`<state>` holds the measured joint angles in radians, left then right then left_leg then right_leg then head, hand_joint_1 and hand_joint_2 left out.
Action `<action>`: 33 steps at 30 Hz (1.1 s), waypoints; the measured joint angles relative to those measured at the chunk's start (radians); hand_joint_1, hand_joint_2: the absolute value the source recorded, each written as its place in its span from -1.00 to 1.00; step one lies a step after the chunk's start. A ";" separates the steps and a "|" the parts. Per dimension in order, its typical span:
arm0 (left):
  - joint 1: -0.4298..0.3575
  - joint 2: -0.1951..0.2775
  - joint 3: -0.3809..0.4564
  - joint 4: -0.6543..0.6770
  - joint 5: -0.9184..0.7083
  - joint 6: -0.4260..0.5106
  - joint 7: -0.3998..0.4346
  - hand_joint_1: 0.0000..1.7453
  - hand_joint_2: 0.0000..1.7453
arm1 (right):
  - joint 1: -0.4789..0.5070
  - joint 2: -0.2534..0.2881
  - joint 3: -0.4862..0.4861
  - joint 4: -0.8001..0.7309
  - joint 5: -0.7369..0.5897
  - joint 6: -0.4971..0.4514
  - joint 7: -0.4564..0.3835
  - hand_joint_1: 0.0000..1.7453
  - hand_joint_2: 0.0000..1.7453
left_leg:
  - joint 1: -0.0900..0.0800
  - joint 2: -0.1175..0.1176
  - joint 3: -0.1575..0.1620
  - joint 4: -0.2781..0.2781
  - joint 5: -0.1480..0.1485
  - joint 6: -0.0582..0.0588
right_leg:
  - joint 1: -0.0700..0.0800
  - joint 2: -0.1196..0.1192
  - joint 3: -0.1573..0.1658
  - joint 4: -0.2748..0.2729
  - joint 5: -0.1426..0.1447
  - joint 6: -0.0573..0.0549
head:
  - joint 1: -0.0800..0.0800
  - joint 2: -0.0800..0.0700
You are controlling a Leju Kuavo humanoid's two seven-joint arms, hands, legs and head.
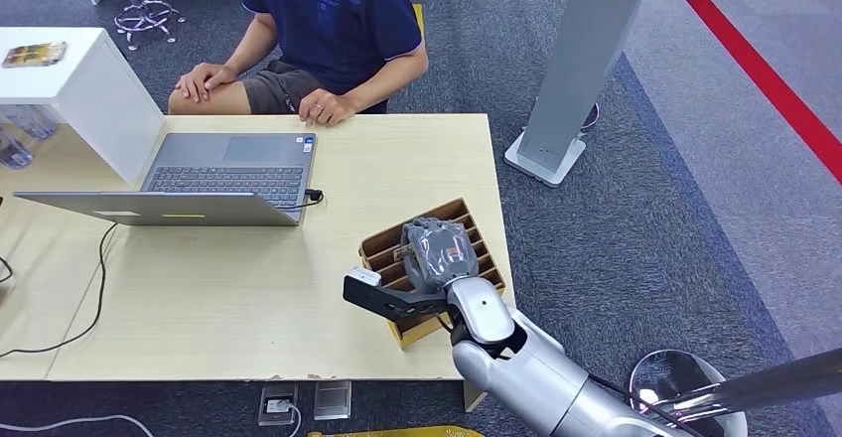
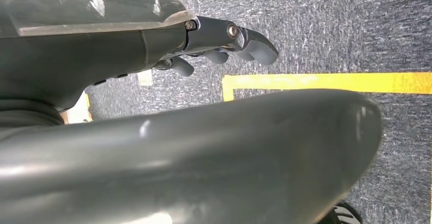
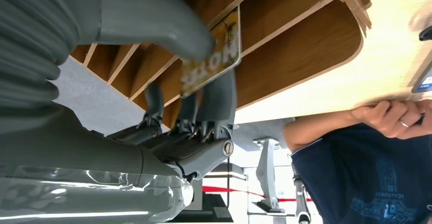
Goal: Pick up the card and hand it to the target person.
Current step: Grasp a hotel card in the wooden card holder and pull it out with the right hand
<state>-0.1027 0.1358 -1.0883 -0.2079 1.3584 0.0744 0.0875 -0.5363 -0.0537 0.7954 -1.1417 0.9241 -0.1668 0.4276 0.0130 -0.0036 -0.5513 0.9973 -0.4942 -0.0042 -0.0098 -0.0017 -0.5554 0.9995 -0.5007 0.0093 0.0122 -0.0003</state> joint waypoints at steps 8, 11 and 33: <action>0.000 0.000 0.000 0.000 0.000 0.000 -0.002 -1.00 -1.00 | -0.001 -0.001 -0.005 -0.005 -0.012 0.001 0.001 0.54 1.00 | 0.000 0.000 0.000 0.000 0.000 0.000 | 0.000 0.000 0.000 0.000 0.000 0.000 | 0.000 0.000; 0.000 0.000 0.000 0.000 0.000 0.001 -0.002 -1.00 -1.00 | -0.002 -0.002 -0.005 -0.005 -0.018 0.001 0.002 0.55 1.00 | 0.000 0.000 0.000 0.000 0.000 0.000 | 0.000 0.000 0.000 0.000 0.000 0.000 | 0.000 0.000; 0.000 0.000 0.000 0.000 0.021 0.010 -0.007 -1.00 -1.00 | -0.006 -0.001 -0.005 -0.010 -0.033 -0.035 -0.031 0.56 1.00 | 0.000 0.000 0.000 0.000 0.000 0.000 | 0.000 0.000 0.000 0.000 0.000 0.000 | 0.000 0.000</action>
<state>-0.1027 0.1354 -1.0883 -0.2079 1.3789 0.0840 0.0810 -0.5423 -0.0548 0.7901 -1.1521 0.8912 -0.2022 0.3971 0.0130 -0.0036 -0.5514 0.9973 -0.4942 -0.0042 -0.0098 -0.0017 -0.5554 0.9996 -0.5007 0.0093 0.0124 -0.0003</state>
